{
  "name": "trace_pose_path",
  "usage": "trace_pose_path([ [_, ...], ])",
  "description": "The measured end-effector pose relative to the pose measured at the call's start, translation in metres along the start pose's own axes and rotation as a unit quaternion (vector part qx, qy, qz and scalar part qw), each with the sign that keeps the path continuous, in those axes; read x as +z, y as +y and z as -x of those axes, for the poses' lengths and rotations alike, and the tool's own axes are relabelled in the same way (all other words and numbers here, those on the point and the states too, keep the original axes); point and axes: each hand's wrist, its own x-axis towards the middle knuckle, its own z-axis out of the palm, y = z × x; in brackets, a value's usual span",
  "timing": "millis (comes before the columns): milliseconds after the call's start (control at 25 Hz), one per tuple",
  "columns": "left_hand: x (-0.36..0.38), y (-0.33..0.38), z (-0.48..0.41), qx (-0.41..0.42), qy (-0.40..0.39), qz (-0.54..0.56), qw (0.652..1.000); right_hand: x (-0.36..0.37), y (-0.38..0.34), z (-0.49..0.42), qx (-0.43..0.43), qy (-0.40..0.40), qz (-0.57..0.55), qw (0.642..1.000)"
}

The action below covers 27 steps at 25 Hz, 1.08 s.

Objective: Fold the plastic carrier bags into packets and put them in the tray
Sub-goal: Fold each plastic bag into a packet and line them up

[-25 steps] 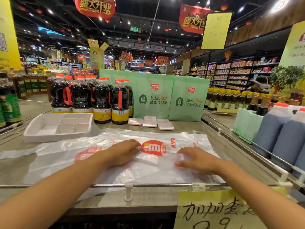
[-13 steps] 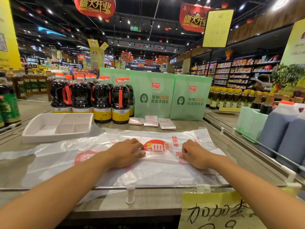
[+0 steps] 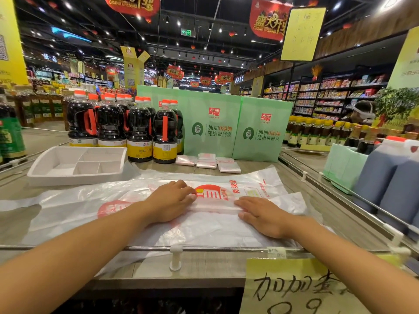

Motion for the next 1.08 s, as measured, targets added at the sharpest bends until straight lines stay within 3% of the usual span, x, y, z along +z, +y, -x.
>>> trace_pose_path([
  [160, 0.001, 0.013, 0.001, 0.063, -0.031, -0.014, 0.997, 0.002, 0.004, -0.007, 0.025, -0.018, -0.023, 0.999],
  [360, 0.004, 0.007, -0.004, -0.008, -0.141, -0.028, 0.99, -0.003, 0.005, -0.019, 0.057, -0.04, -0.006, 0.998],
  [600, -0.002, 0.009, -0.009, -0.025, -0.164, -0.099, 0.981, 0.006, 0.011, -0.027, 0.081, -0.067, 0.008, 0.994],
  [1080, -0.016, -0.032, 0.001, -0.074, -0.246, -0.07, 0.964, -0.003, 0.07, 0.007, 0.183, -0.121, -0.023, 0.975],
])
